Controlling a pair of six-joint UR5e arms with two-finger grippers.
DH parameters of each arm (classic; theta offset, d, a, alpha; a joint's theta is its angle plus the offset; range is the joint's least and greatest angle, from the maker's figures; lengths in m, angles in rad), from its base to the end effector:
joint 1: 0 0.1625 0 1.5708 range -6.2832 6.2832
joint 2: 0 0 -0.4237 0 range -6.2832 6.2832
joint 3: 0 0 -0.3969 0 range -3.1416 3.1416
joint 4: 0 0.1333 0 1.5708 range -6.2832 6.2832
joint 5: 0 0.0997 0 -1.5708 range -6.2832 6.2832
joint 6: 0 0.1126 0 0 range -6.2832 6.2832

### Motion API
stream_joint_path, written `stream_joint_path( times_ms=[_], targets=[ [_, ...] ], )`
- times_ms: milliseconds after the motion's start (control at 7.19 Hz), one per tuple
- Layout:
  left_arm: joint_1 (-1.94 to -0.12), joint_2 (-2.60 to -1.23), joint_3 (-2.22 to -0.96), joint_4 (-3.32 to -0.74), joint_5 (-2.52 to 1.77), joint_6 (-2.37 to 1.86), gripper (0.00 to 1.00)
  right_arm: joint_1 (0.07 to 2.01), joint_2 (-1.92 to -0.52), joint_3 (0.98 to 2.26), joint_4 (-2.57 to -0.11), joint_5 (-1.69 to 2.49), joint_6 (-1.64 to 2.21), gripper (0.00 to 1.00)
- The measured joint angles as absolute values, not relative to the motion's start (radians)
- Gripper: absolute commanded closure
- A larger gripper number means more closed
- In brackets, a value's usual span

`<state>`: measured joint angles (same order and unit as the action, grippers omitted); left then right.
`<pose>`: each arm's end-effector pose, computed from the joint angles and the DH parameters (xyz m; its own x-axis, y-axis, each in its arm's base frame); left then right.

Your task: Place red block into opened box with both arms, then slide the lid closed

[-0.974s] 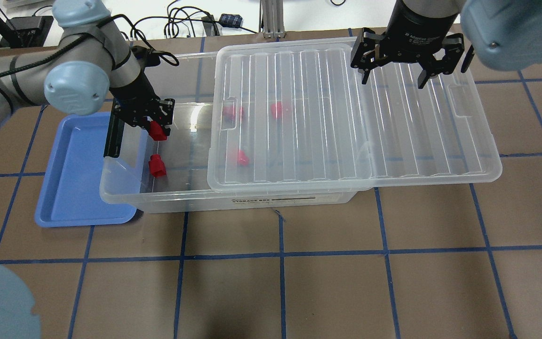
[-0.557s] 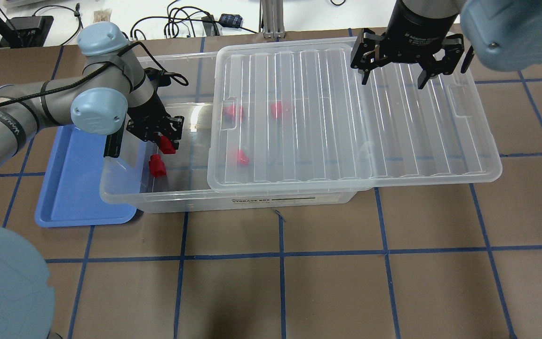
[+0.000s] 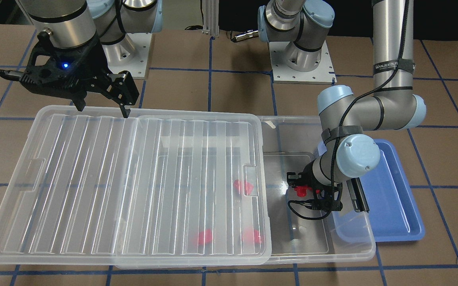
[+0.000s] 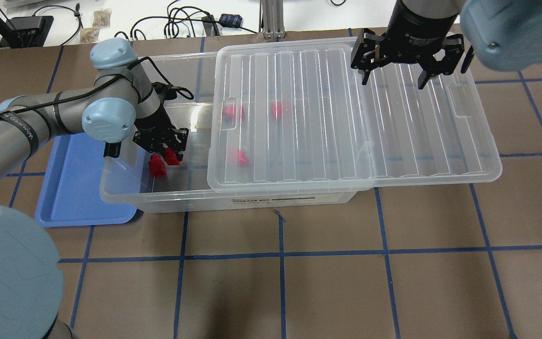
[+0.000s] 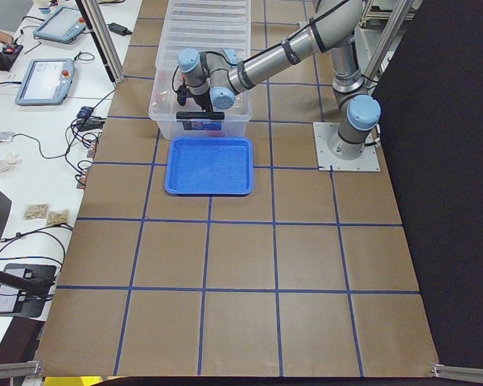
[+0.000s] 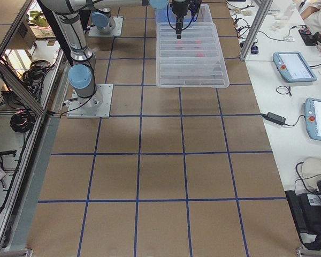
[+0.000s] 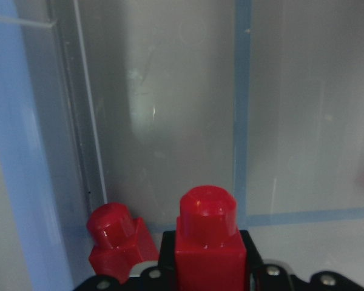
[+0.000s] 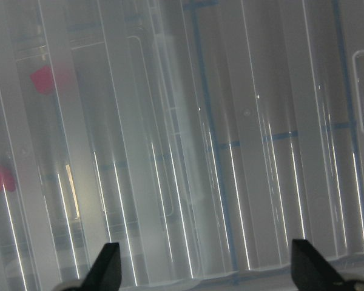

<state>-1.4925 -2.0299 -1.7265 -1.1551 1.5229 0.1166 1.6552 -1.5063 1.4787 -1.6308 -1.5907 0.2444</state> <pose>-0.0923 -0.5965 0.1834 -0.9972 0.0267 0.0696 0.0396 0.9808 0.1910 0.1755 -0.5203 0.4928 -0.9871 0.1601 -0.0019 0.1596 0.9831 -0.0897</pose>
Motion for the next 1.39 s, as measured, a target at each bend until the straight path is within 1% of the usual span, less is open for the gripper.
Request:
stream_joint_path(
  times_ms=[278,417,557,696,835,1113,1252,1391],
  targets=[
    [-1.493,-2.042,-1.733,-1.154,1.52,0.117,1.0,1.655,-1.506,1.479,-1.631,-1.591,0.245,0.0],
    [-1.493,-2.048,-1.736,-1.154,1.517,0.117,0.87,1.655,-1.506,1.479,-1.631,-1.591,0.245,0.0],
    [-1.494,-2.052,-1.738,-1.154,1.515,0.117,0.63,1.655,-1.506,1.479,-1.631,-1.591,0.245,0.0],
    [-1.494,-2.055,-1.739,-1.154,1.514,0.117,0.35,1.655,-1.506,1.479,-1.631,-1.591,0.245,0.0],
    [-1.494,-2.056,-1.739,-1.154,1.514,0.117,0.25,1.655,-1.506,1.479,-1.631,-1.591,0.245,0.0],
    [-1.493,-2.057,-1.739,-1.154,1.514,0.116,0.12,1.655,-1.506,1.479,-1.631,-1.591,0.245,0.0],
    [-1.493,-2.055,-1.738,-1.153,1.514,0.115,0.02,1.655,-1.506,1.479,-1.631,-1.591,0.245,0.0],
    [-1.493,-2.046,-1.732,-1.154,1.514,0.113,0.0,1.653,-1.506,1.478,-1.632,-1.591,0.245,0.0]
  ],
)
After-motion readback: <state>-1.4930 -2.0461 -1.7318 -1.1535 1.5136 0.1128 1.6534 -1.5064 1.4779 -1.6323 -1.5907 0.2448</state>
